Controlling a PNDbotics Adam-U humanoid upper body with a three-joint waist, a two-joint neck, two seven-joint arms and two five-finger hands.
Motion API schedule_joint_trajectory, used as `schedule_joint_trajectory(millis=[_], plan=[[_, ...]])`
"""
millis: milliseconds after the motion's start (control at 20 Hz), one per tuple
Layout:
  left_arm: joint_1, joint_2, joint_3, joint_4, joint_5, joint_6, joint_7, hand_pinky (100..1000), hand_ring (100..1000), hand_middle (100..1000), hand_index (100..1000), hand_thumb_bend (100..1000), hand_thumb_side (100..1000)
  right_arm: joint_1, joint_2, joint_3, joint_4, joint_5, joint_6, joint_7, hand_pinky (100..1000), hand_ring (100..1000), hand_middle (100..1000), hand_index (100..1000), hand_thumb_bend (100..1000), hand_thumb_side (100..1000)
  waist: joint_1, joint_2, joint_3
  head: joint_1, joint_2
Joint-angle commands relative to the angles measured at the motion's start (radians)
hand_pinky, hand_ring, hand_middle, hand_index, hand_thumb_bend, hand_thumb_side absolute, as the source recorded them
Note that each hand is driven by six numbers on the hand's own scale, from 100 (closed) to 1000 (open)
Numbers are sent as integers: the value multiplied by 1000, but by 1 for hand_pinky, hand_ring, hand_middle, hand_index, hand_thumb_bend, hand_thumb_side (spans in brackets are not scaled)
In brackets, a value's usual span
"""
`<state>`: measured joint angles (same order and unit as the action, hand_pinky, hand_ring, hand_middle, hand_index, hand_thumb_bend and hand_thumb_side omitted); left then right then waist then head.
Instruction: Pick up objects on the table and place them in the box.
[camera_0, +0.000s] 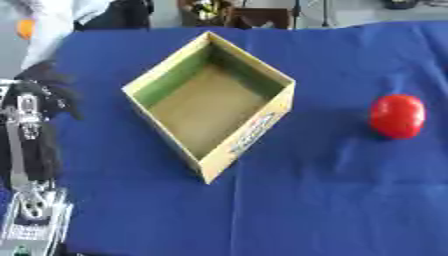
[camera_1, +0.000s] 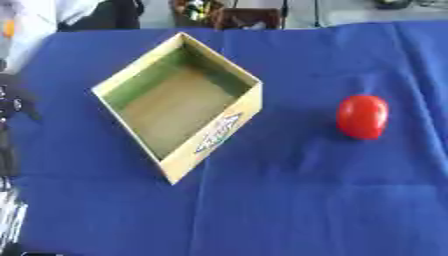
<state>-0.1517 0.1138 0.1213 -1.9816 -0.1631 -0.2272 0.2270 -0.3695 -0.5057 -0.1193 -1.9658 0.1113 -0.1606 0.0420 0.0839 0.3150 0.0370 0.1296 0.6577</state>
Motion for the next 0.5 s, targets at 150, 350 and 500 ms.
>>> schedule_joint_trajectory(millis=[150,350,500], plan=[[-10,11,4,-18,-1,-2,-4,293,469,540,767,100,924,-11,-15,-7,-11,9,-7,15,708,566,491,719,451,736,-7,-13,1,4,-10],[-11,11,3,-18,-1,-2,-5,293,469,540,766,100,924,-12,-17,-7,-10,9,-9,16,713,576,500,731,452,739,-8,-13,0,5,-11],[-10,12,3,-18,0,-2,-5,293,469,540,766,100,924,-34,-43,-6,-4,33,-1,9,725,608,531,762,439,758,-9,-13,0,3,-10]])
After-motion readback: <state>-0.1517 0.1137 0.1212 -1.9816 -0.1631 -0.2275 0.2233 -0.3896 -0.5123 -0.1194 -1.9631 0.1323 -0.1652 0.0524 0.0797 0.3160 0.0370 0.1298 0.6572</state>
